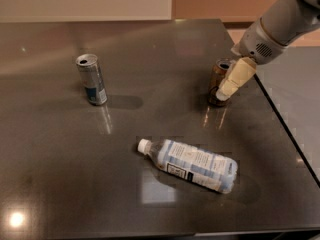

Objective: Move orange can near blue plastic bottle

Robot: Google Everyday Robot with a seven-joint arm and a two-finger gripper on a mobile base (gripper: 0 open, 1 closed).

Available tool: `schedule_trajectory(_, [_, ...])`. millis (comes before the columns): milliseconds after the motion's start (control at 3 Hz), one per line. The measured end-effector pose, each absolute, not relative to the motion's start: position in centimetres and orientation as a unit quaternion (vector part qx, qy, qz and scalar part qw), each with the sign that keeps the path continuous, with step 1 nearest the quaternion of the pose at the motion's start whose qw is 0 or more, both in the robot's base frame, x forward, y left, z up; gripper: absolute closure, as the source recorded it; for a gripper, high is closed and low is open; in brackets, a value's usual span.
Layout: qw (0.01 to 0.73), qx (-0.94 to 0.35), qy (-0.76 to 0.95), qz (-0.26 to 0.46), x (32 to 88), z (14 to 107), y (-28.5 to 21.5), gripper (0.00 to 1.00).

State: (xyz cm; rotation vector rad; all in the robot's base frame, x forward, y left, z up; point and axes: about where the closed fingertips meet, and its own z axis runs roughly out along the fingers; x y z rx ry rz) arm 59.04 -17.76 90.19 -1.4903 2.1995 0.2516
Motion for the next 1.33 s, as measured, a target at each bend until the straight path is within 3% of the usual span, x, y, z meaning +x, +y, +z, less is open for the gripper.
schedule_trajectory(333, [0.229,-0.540,0.803,0.100,59.6,89.7,-17.6,0.16])
schedule_trajectory(1333, [0.234,-0.572,0.778,0.114,57.6,91.0,-16.6,0.86])
